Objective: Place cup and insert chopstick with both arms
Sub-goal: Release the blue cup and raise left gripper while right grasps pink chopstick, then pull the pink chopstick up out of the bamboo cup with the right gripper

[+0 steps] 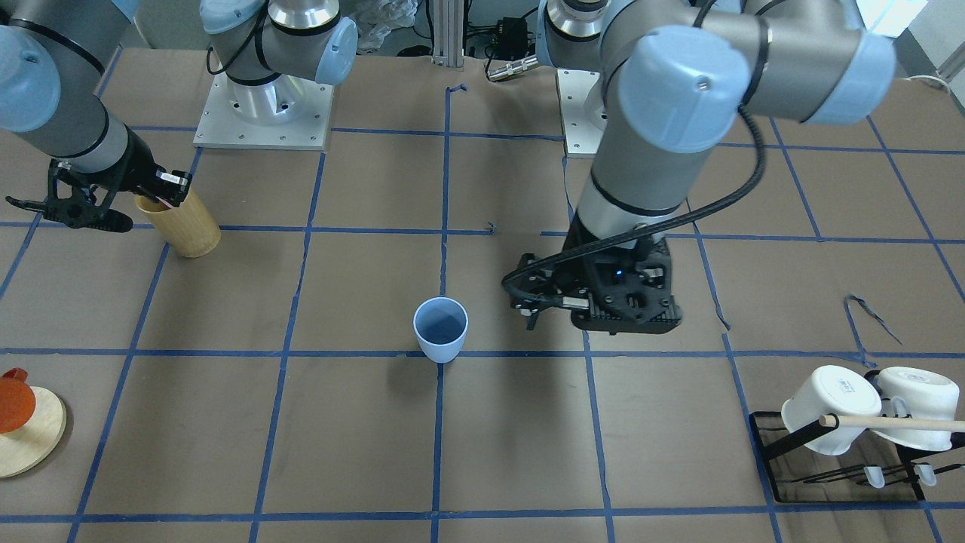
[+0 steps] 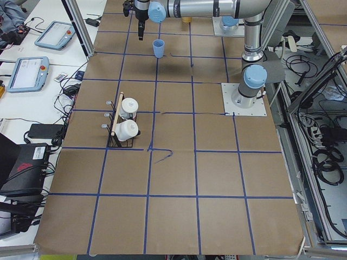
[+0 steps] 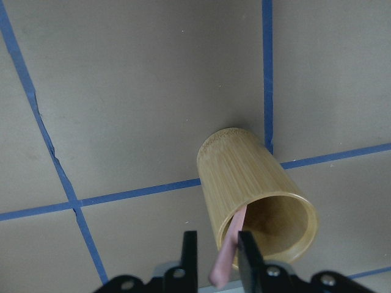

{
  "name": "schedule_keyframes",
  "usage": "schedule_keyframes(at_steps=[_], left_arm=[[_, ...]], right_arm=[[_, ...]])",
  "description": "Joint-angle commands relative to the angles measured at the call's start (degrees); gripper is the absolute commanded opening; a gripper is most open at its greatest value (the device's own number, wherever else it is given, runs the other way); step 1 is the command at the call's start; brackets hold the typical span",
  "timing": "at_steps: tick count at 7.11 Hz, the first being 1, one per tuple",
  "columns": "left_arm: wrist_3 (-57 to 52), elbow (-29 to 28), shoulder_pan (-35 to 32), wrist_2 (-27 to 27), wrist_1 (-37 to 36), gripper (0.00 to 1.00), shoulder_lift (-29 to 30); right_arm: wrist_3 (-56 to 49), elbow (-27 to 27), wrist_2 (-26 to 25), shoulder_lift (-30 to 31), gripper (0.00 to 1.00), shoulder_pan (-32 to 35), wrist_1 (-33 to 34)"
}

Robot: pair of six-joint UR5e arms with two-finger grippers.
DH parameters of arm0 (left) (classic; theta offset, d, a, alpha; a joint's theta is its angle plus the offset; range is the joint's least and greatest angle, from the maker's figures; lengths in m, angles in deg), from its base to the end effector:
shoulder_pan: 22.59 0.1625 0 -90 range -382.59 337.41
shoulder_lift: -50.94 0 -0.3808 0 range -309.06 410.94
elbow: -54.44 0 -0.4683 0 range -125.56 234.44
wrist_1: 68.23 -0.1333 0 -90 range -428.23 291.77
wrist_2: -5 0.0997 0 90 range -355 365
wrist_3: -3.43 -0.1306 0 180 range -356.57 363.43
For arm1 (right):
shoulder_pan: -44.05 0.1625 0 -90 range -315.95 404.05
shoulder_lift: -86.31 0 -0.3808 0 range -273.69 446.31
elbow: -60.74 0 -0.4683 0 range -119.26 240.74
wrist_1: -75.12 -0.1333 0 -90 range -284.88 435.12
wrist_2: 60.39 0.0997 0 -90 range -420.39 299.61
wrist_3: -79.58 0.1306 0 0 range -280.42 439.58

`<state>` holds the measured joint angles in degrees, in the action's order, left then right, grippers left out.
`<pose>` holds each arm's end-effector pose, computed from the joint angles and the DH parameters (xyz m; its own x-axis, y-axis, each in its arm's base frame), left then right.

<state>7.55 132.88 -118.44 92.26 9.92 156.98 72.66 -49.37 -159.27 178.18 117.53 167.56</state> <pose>-0.2089 -0.6699 0.3753 -0.9977 0.0367 0.0565 0.0295 0.9918 -0.1245 -0.0318 -0.5050 0.2452 -0.9852 0.1277 0.1146 0.1560 0.9448 0.2882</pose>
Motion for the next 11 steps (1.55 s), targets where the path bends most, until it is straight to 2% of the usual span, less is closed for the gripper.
schedule_keyframes(at_steps=[1, 2, 3, 4, 8, 11], left_arm=[[-3.77, -2.15, 2.60, 0.01, 5.78, 1.00, -3.64], [-3.77, -2.24, 3.29, -0.08, 5.70, 1.00, -4.43], [-3.77, -2.85, 3.65, 0.10, 6.31, 1.00, -5.31], [-3.77, -3.99, 3.57, 0.71, 12.58, 1.00, -6.10], [-3.77, -4.70, 4.88, 0.45, 13.43, 1.00, -6.11], [-3.68, -4.18, 4.53, 0.63, 13.17, 1.00, -6.29]], right_arm=[[-0.02, 0.07, 0.00, -0.03, 0.27, 0.00, 0.02], [0.07, 0.07, 0.00, -0.03, 0.20, 0.00, 0.02], [-0.02, 0.07, 0.09, -0.03, 0.07, 0.00, -0.07], [-0.11, 0.07, 0.09, -0.03, 0.00, 0.00, -0.07], [-0.20, 2.61, -0.35, 0.06, 0.00, -1.06, -0.95], [-1.07, 5.43, -3.94, 0.06, 0.00, -1.06, -2.18]])
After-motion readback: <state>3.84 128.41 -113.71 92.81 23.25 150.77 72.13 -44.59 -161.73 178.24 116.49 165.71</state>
